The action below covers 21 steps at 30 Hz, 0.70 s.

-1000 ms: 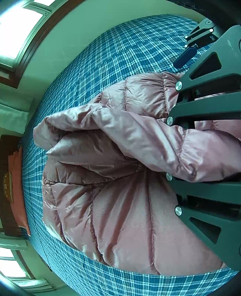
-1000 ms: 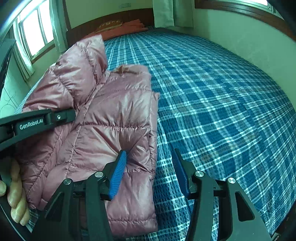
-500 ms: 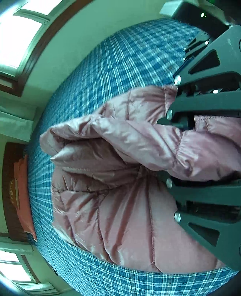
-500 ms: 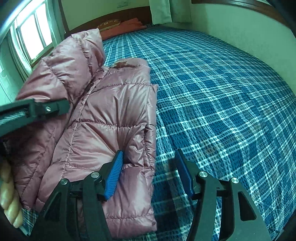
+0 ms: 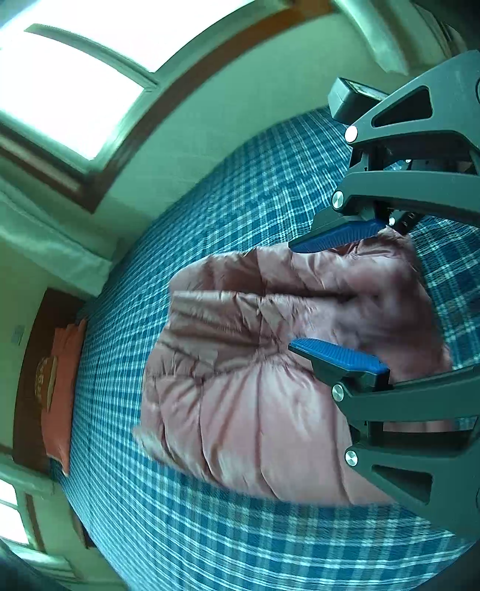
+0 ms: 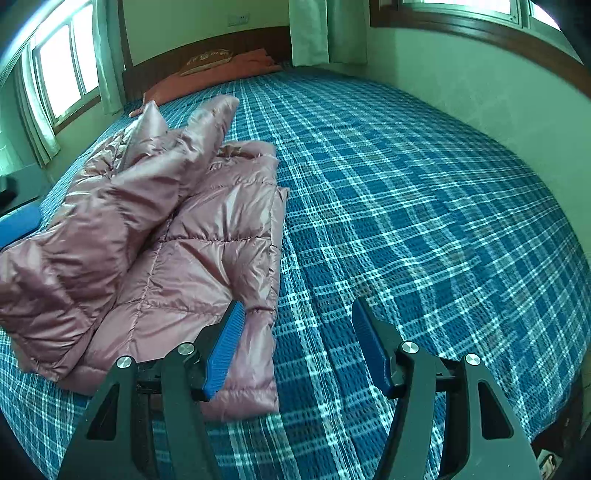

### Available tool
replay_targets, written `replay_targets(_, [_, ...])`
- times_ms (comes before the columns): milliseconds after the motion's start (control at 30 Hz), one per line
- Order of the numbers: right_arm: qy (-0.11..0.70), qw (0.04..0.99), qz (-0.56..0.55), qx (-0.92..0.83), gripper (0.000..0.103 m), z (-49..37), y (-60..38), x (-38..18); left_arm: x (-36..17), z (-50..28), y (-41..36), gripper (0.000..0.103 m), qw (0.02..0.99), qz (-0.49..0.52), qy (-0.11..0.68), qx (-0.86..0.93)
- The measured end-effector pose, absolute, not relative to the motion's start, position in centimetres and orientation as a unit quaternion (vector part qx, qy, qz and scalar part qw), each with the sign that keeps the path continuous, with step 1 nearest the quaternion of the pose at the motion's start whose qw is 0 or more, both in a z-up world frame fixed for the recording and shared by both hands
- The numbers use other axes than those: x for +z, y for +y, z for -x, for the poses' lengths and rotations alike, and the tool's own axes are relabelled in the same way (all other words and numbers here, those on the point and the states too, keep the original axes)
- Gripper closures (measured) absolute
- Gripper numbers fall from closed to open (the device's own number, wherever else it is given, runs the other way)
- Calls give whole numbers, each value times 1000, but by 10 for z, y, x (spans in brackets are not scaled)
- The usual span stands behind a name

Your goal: Fold large clothes

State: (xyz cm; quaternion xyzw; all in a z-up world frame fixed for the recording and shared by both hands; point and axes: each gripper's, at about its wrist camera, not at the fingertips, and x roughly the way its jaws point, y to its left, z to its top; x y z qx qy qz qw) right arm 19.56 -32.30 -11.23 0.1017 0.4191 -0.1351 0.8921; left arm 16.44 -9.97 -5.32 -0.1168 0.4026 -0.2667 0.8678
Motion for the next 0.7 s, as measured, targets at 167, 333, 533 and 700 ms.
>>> replay_targets(167, [409,897,-102,-134,43,-189,-316,-97,-54,-162,-49,51,882,152,387,-222])
replay_targets(333, [394,903,-119,-126,43,-183,-308,-80,-73,-172,13,51,873,234,393,-168])
replay_targets(533, [368,912,-144,-108,42,-184,-301,-51,-99,-179,56,50,847,315,407,-133])
replay_targets(700, [335,920,-190,-71,29,-176,-289,-29,-118,-171,68,43,820,376,410,-131])
